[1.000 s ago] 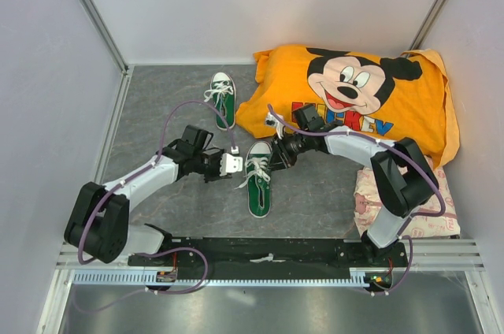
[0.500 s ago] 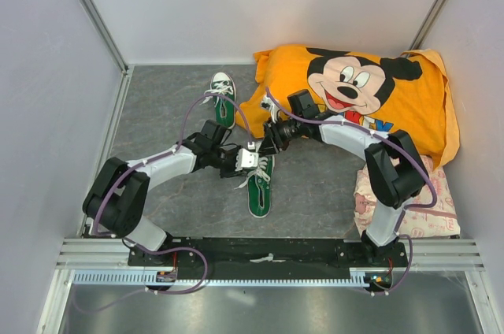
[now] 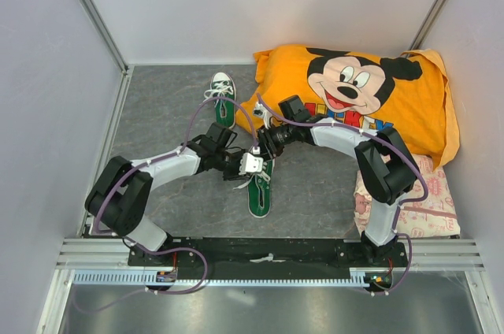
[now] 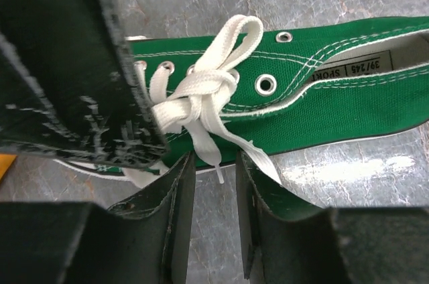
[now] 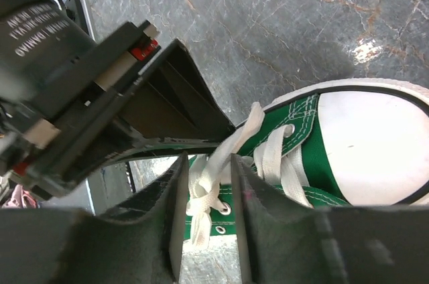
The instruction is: Tie the shoes
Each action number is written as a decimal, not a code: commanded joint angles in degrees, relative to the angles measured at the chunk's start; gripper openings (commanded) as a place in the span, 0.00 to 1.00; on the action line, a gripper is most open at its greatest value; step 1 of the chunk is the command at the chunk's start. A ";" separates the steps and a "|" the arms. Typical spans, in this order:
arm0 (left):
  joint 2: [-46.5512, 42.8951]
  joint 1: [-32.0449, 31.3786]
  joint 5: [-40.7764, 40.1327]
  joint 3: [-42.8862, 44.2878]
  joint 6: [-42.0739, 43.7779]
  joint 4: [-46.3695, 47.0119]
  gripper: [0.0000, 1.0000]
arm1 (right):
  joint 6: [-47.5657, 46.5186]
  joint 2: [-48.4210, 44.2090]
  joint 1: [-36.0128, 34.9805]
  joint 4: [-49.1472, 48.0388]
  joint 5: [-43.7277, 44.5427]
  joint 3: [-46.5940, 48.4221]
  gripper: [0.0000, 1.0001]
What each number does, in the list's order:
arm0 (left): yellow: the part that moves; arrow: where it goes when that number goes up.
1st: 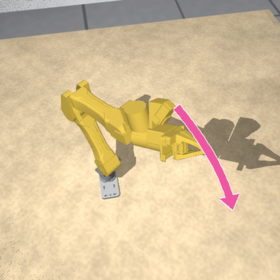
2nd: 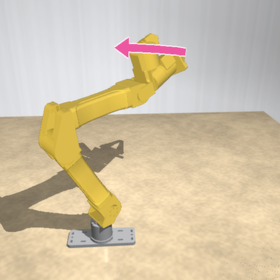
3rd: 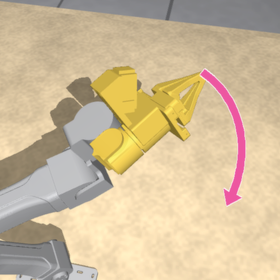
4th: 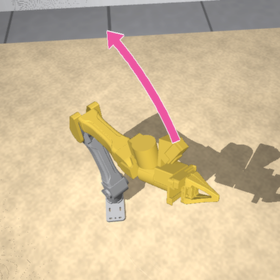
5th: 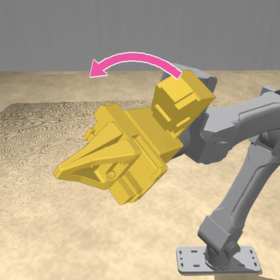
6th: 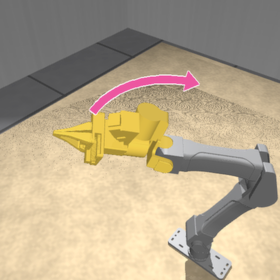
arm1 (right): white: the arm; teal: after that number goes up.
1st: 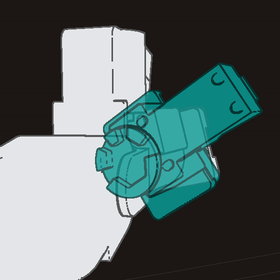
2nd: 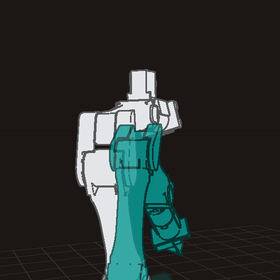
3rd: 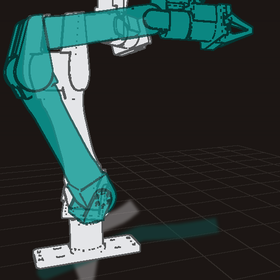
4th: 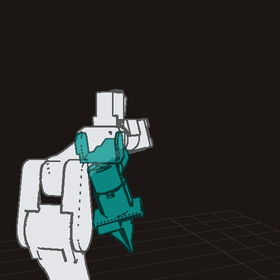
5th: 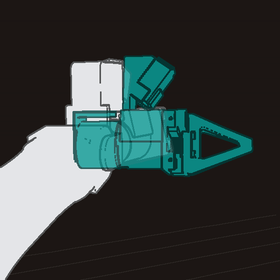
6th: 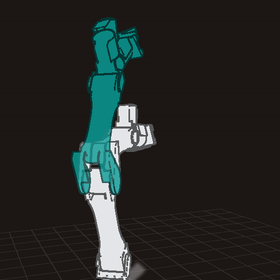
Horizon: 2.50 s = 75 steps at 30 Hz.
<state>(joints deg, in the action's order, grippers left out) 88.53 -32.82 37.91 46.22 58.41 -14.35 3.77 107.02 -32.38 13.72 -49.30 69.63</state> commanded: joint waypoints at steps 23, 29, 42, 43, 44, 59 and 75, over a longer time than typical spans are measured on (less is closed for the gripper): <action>-6.79 -0.93 -4.25 -4.12 3.29 -3.67 0.02 | 1.24 -4.63 1.62 -4.58 0.70 -2.48 0.00; -8.11 -0.84 -4.69 -4.82 3.72 -5.34 0.02 | 1.15 -5.16 1.71 -4.75 0.52 -3.09 0.00; -10.22 -0.67 -5.39 -6.58 7.77 -11.40 0.02 | 1.15 -6.30 1.97 -5.45 0.52 -4.59 0.00; -10.22 -0.58 -5.48 -6.49 8.20 -12.19 0.02 | 1.24 -6.30 2.06 -5.54 0.61 -4.59 0.00; -10.22 -0.58 -5.57 -6.58 8.47 -12.45 0.01 | 1.24 -6.39 2.06 -5.54 0.52 -4.67 0.00; -11.80 -0.58 -6.18 -8.51 13.13 -17.38 0.02 | -0.87 -6.21 1.88 -4.58 -1.33 -5.11 0.00; -15.58 2.31 -0.58 -7.11 2.95 -16.15 0.39 | -3.33 -7.61 1.96 0.78 -2.12 -2.83 0.49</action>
<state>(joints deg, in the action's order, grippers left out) 76.25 -32.75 32.14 37.10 67.83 -31.68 2.22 102.78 -31.94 12.03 -49.80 65.08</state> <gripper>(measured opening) 0.354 0.438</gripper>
